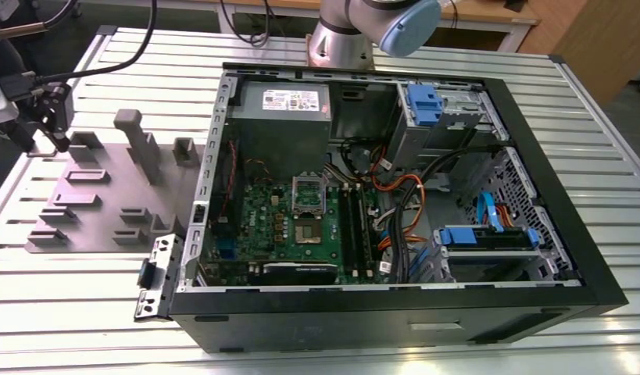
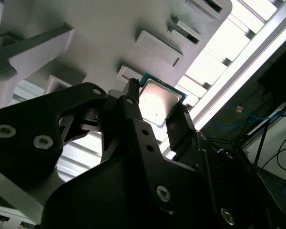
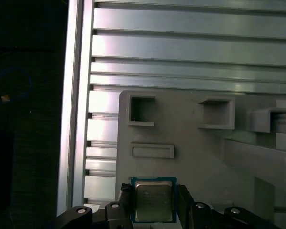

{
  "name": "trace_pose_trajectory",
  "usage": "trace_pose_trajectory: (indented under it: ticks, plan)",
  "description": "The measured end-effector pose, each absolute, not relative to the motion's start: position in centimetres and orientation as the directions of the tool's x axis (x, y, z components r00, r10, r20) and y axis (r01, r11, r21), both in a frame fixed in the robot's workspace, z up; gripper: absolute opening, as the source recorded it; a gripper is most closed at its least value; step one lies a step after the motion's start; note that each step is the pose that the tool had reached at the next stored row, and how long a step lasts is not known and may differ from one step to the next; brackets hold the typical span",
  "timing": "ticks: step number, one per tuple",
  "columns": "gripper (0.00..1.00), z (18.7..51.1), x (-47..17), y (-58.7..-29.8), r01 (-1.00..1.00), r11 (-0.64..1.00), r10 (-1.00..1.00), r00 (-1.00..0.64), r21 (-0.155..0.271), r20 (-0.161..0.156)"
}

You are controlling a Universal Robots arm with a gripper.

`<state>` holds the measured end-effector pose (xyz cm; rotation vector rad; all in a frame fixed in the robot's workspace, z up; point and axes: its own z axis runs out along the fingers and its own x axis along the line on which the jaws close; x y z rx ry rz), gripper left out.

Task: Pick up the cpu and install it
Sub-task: 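Pick up the cpu and move it towards the insertion slot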

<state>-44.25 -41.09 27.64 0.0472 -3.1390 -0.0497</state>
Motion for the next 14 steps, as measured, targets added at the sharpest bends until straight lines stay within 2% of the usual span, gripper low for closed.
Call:
trace_pose_trajectory:
  ticks: [14]
  plan:
    - [0.47, 27.92, -44.25, -41.09, -0.030, 0.999, -0.030, -1.000, 0.032, 0.001]
